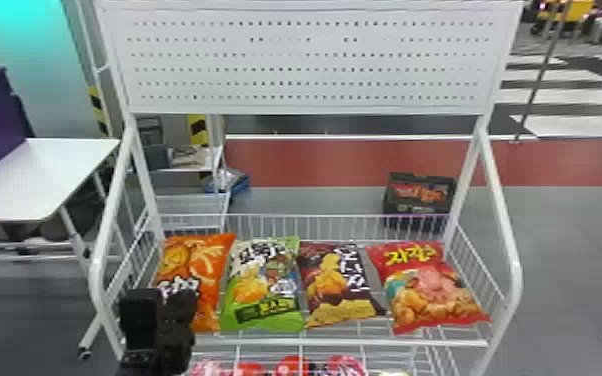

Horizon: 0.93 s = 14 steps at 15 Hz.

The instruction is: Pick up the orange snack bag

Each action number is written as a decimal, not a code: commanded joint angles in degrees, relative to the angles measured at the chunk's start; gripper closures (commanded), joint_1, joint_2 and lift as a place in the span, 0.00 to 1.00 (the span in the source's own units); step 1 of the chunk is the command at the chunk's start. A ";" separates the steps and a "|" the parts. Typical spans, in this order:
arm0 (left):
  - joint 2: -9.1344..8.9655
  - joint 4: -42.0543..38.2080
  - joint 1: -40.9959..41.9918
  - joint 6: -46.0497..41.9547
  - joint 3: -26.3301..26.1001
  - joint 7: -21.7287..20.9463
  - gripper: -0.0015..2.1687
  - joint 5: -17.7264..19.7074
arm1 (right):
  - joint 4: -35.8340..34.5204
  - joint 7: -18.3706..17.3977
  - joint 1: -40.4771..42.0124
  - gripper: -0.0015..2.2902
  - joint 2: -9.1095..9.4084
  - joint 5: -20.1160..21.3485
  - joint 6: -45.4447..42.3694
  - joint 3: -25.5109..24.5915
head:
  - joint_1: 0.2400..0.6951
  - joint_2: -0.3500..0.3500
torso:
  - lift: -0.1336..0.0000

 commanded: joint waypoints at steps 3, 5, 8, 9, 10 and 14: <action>0.25 -6.00 2.51 0.00 0.08 0.82 0.75 0.25 | 0.13 -0.03 -0.18 0.06 0.06 -0.01 0.00 0.02 | 0.57 0.50 | 1.00; 0.51 -11.88 5.93 0.00 1.40 0.91 0.75 0.95 | 0.13 -0.03 -0.18 0.06 0.15 0.08 0.00 0.11 | 0.57 0.50 | 1.00; 1.13 -21.38 12.97 -0.18 4.13 0.82 0.75 1.39 | 0.13 -0.03 -0.36 0.06 0.24 0.08 0.00 0.11 | 0.57 0.50 | 1.00; 1.21 -23.49 15.07 -0.36 4.48 0.91 0.75 1.39 | 0.22 -0.03 -0.36 0.06 0.24 0.08 0.00 0.11 | 0.57 0.50 | 1.00; 1.65 -25.16 17.71 -1.76 5.45 0.91 0.75 1.39 | 0.22 -0.03 -0.44 0.06 0.32 0.08 0.18 0.20 | 0.57 0.50 | 1.00; 3.24 -28.94 26.68 -8.44 6.94 1.61 0.75 1.39 | 0.75 -0.03 -0.88 0.06 0.32 0.08 0.18 0.55 | 0.57 0.50 | 1.00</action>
